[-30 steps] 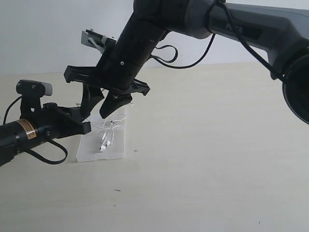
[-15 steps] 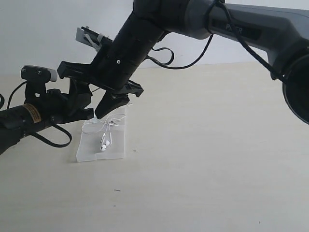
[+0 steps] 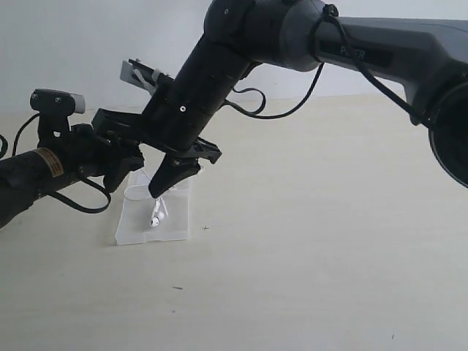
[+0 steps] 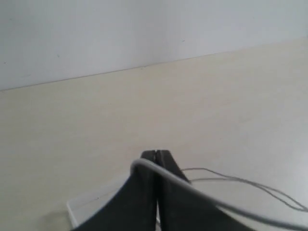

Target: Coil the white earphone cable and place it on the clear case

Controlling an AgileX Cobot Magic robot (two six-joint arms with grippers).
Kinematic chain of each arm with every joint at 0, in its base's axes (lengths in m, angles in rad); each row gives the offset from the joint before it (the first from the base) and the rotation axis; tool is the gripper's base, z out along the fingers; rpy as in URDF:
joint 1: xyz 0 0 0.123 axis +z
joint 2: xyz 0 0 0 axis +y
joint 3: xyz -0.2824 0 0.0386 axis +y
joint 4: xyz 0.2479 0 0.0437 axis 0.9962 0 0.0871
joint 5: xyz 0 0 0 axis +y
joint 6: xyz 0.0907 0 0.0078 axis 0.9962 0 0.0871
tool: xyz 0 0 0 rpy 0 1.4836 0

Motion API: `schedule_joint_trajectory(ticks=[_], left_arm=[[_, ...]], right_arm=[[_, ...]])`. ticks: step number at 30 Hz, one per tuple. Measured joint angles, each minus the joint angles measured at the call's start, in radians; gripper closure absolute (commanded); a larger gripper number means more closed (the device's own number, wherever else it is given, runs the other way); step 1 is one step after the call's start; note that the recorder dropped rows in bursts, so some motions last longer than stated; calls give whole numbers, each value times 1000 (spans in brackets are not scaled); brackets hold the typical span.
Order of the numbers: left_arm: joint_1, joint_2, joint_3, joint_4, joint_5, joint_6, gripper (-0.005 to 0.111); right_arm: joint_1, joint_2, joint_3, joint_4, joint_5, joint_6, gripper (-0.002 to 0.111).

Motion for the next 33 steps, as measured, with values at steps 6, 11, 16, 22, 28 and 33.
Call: schedule_joint_trajectory(ticks=[6,11,16,22,28,33], left_arm=[[0,0,-24,0,32,0,107],[0,0,-35,-11,32,-2,107],[0,0,-70,-11,57,-22,107],[0,0,-75,-11,198,-28,107],[0,0,-75,6,303,-36,107],[0,0,-79,126,351,-153,107]], right_arm=[[0,0,7,0,0,0,46],[2,0,7,2,0,-10,46],[10,0,7,2,0,-16,46],[10,-14,8,-19,-2,-16,47],[2,-79,8,-122,-2,-16,48],[0,-139,8,-255,-2,-16,50]])
